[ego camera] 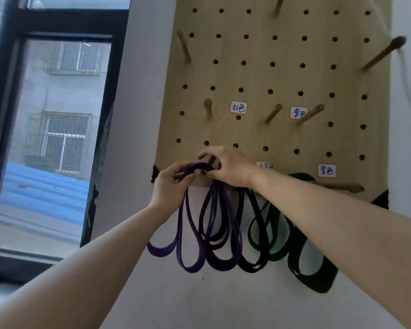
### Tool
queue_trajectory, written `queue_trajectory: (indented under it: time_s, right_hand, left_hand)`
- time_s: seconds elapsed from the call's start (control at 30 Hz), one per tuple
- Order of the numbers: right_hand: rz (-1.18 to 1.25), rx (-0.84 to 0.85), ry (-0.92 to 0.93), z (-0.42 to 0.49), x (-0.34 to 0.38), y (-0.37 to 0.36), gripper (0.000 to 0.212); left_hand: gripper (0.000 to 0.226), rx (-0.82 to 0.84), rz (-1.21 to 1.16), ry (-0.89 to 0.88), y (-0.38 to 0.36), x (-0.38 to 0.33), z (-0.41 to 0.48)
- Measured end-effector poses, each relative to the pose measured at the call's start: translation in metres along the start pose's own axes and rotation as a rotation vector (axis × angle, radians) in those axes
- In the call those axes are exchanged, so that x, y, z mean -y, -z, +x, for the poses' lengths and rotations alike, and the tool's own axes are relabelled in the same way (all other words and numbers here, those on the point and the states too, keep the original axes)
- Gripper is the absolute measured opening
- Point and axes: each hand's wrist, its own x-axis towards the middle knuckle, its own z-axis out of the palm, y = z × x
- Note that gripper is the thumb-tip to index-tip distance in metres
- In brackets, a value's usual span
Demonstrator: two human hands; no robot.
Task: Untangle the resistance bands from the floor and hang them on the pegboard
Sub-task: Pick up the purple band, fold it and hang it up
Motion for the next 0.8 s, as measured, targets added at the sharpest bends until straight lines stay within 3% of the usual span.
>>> queue_trajectory:
  time_s: [0.1, 0.23, 0.43, 0.63, 0.8]
  right_hand:
    - [-0.053, -0.054, 0.086, -0.004, -0.003, -0.005, 0.037]
    - [-0.104, -0.116, 0.133, -0.014, -0.004, -0.008, 0.043]
    - [-0.019, -0.066, -0.050, -0.012, 0.001, -0.005, 0.044]
    - [-0.023, 0.026, -0.209, -0.003, 0.012, 0.005, 0.043]
    - [-0.070, 0.148, -0.265, -0.005, 0.019, 0.009, 0.054]
  left_hand:
    - [0.025, -0.187, 0.335, -0.253, -0.002, 0.008, -0.015]
    - [0.029, -0.187, 0.357, -0.359, -0.003, 0.014, -0.022]
    - [0.044, -0.084, 0.380, -0.245, 0.003, 0.016, -0.008]
    - [0.042, 0.014, 0.476, -0.126, 0.013, 0.002, 0.000]
    - [0.042, 0.137, 0.353, -0.028, 0.029, -0.010, -0.010]
